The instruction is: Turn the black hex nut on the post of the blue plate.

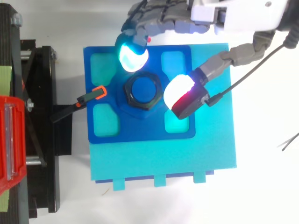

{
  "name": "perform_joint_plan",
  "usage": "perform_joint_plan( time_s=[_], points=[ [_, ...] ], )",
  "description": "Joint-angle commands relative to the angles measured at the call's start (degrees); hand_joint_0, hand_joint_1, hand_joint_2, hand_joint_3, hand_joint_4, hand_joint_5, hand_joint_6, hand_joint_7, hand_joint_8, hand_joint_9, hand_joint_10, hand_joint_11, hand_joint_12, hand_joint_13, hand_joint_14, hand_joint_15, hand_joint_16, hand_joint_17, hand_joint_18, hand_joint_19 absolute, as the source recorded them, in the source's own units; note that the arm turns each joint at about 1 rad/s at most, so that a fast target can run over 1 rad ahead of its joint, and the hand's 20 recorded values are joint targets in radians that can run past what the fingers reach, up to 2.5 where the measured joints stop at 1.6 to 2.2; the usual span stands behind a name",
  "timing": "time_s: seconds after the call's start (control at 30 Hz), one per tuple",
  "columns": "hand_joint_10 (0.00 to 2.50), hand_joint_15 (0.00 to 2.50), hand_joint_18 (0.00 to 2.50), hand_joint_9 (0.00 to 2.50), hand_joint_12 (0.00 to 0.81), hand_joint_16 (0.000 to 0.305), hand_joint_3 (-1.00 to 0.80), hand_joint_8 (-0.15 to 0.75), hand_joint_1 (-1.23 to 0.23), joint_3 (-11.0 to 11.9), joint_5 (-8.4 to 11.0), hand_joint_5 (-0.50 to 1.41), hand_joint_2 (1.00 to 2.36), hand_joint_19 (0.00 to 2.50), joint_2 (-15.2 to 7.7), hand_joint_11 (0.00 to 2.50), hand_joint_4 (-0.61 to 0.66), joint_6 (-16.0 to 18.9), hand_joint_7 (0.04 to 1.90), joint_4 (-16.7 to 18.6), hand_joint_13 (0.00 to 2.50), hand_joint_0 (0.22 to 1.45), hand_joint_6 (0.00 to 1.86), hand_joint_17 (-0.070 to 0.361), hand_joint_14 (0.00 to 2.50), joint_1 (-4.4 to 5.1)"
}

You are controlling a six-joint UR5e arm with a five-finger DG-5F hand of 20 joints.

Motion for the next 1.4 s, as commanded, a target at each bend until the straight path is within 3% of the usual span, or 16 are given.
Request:
perform_joint_plan(
  time_s=[0.0, 0.17, 0.23, 0.33, 0.5, 0.73, 0.77, 0.83, 0.93, 1.03, 1.1, 1.2, 1.37],
  points=[
    [0.00, 0.00, 0.00, 0.35, 0.416, 0.063, -0.50, 0.300, -0.35, 0.1, -1.65, -0.18, 1.00, 0.11, 0.0, 0.00, 0.27, 0.0, 0.91, 0.2, 0.07, 0.47, 0.50, 0.142, 0.00, -1.22],
    [0.00, 0.00, 0.00, 0.35, 0.415, 0.063, -0.50, 0.301, -0.35, 3.2, -3.06, -0.18, 1.00, 0.11, 0.0, 0.00, 0.27, -0.3, 0.91, -0.7, 0.07, 0.47, 0.50, 0.142, 0.00, -1.40],
    [0.00, 0.00, 0.00, 0.35, 0.415, 0.063, -0.50, 0.301, -0.35, 5.4, -2.97, -0.18, 1.00, 0.11, 0.0, 0.00, 0.27, -0.5, 0.91, -2.3, 0.07, 0.47, 0.50, 0.142, 0.00, -0.87],
    [0.00, 0.00, 0.00, 0.35, 0.415, 0.063, -0.50, 0.301, -0.35, 6.4, -2.53, -0.18, 1.00, 0.10, 0.0, 0.00, 0.27, -0.6, 0.92, -2.6, 0.07, 0.47, 0.50, 0.141, 0.00, -0.61],
    [0.00, 0.00, 0.00, 0.35, 0.415, 0.063, -0.50, 0.302, -0.35, 7.3, -0.07, -0.18, 1.00, 0.11, -0.1, 0.00, 0.27, -0.5, 0.91, -2.0, 0.07, 0.47, 0.50, 0.142, 0.00, 0.54],
    [0.00, 0.00, 0.00, 0.35, 0.417, 0.063, -0.50, 0.303, -0.35, 7.3, 4.68, -0.18, 1.00, 0.11, -0.3, 0.00, 0.28, -0.5, 0.91, 0.8, 0.08, 0.47, 0.50, 0.142, 0.00, 3.88],
    [0.00, 0.00, 0.00, 0.35, 0.417, 0.063, -0.50, 0.303, -0.35, 7.3, 7.49, -0.18, 1.00, 0.11, -0.3, 0.00, 0.28, -0.5, 0.91, 0.5, 0.08, 0.47, 0.50, 0.142, 0.00, 6.87],
    [0.00, 0.00, 0.00, 0.35, 0.417, 0.063, -0.50, 0.304, -0.35, 7.3, 8.81, -0.18, 1.00, 0.11, -0.3, 0.00, 0.27, -0.5, 0.91, -0.1, 0.08, 0.47, 0.50, 0.142, 0.00, 7.13],
    [0.00, 0.00, 0.00, 0.36, 0.417, 0.063, -0.50, 0.304, -0.35, 7.3, 10.48, -0.18, 1.00, 0.11, -0.3, 0.00, 0.28, -0.5, 0.91, -0.7, 0.08, 0.47, 0.50, 0.142, 0.00, 8.54],
    [0.00, 0.00, 0.00, 0.36, 0.416, 0.063, -0.50, 0.303, -0.35, 7.2, 10.65, -0.18, 1.00, 0.11, -0.3, 0.00, 0.28, -0.5, 0.91, -0.7, 0.07, 0.47, 0.50, 0.142, 0.00, 8.97],
    [0.00, 0.00, 0.00, 0.36, 0.416, 0.063, -0.50, 0.303, -0.36, 7.2, 11.53, -0.18, 1.00, 0.11, -0.4, 0.00, 0.28, -0.4, 0.91, -0.8, 0.08, 0.47, 0.50, 0.142, 0.00, 10.20],
    [0.00, 0.00, 0.00, 0.36, 0.419, 0.063, -0.50, 0.305, -0.41, 7.2, 12.85, -0.18, 1.00, 0.11, -0.9, 0.00, 0.28, -0.4, 0.91, -1.9, 0.08, 0.46, 0.50, 0.143, 0.00, 11.00],
    [0.00, 0.00, 0.00, 0.35, 0.422, 0.064, -0.50, 0.305, -0.43, 6.6, 13.20, -0.18, 1.00, 0.10, -1.8, 0.00, 0.27, 0.1, 0.91, -2.2, 0.08, 0.45, 0.50, 0.144, 0.00, 11.52]
  ],
)
